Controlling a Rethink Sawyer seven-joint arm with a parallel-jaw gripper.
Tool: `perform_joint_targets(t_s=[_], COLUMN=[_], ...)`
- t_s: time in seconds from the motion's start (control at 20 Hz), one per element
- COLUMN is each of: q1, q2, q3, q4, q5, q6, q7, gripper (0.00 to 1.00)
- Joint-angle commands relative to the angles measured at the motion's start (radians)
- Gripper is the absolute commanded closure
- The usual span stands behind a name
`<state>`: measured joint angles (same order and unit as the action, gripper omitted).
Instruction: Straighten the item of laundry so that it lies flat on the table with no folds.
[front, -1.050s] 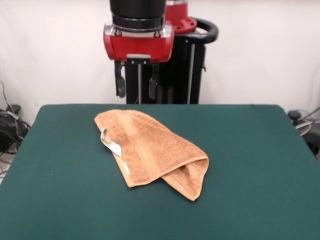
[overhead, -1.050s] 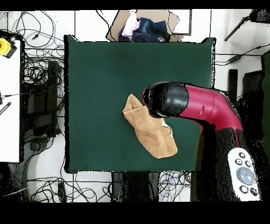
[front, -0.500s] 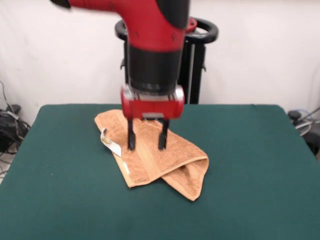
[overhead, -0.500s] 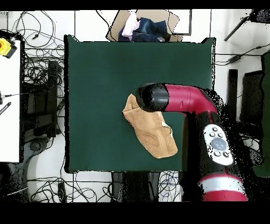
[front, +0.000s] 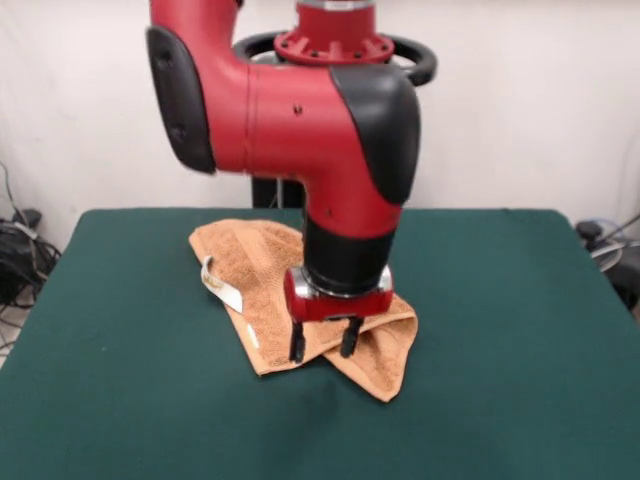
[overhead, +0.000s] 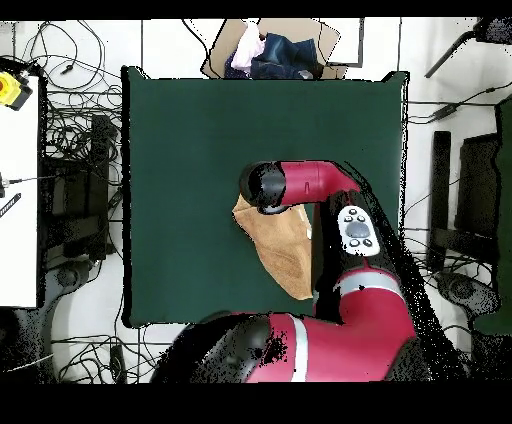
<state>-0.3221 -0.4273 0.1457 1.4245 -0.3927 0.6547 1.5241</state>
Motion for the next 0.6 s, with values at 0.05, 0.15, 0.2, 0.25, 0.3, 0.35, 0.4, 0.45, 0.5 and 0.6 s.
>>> perform_joint_targets(t_s=[0.05, 0.15, 0.2, 0.25, 0.3, 0.35, 0.4, 0.45, 0.5, 0.6], q1=[0.035, 0.037, 0.039, 0.041, 0.043, 0.047, 0.051, 0.055, 0.060, 0.077], q2=[0.098, 0.113, 0.119, 0.123, 0.126, 0.131, 0.137, 0.142, 0.150, 0.158], q3=[-0.070, -0.078, -0.082, -0.085, -0.091, -0.095, -0.099, -0.103, -0.105, -0.111], q4=[-0.102, -0.117, -0.122, -0.126, -0.129, -0.141, -0.152, -0.161, -0.176, -0.198], q5=[-0.033, -0.034, -0.034, -0.034, -0.034, -0.033, -0.033, -0.033, -0.031, -0.024], q6=[0.126, 0.129, 0.131, 0.137, 0.148, 0.166, 0.184, 0.199, 0.215, 0.248], q7=[0.104, 0.102, 0.101, 0.099, 0.096, 0.092, 0.088, 0.087, 0.086, 0.097], gripper=[0.00, 0.00, 0.00, 0.00, 0.00, 0.00, 0.00, 0.00, 0.00, 0.00])
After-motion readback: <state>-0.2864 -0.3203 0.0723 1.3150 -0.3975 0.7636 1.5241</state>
